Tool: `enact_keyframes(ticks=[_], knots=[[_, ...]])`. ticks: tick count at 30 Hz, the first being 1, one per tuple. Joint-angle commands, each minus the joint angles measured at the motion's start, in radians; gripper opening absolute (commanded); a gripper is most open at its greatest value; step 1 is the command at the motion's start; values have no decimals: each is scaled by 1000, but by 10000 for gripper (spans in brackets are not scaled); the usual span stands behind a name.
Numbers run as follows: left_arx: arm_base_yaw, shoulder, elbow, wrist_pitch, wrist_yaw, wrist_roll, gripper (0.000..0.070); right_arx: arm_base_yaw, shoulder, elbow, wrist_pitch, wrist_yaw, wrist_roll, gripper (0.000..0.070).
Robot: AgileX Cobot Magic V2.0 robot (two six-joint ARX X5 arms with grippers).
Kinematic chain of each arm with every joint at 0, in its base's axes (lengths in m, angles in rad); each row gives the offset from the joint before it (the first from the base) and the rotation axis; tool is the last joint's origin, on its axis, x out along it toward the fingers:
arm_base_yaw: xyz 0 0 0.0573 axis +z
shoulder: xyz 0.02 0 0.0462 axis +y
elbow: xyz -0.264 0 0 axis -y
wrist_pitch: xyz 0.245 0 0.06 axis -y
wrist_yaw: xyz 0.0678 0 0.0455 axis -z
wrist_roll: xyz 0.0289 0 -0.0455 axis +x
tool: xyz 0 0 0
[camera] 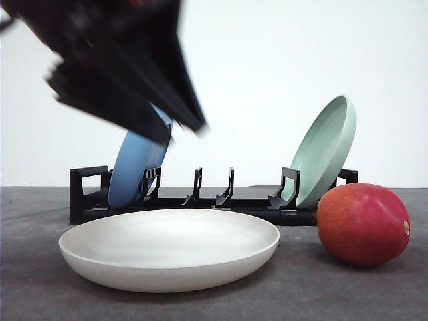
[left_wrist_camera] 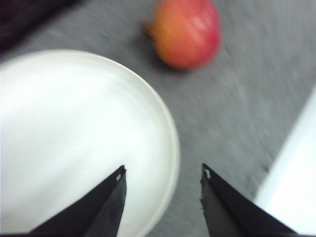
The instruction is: Place pomegranate in white plate
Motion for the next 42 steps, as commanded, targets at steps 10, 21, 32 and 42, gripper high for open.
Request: enact_keyframes(ticks=[10,21,32,42], knots=[[387,-227,14,-192,9,52,276,5,8,15,-6,-2,36,338],[658,-294,13,-243,11,84,274,28,121,15,-103,-93,157,338],[665,-293,13,-243,11,82,273,220,430,54,-168,46,210,371],[665,-293,13,-244,11,82,273,264,662,90,-84,182,184,628]])
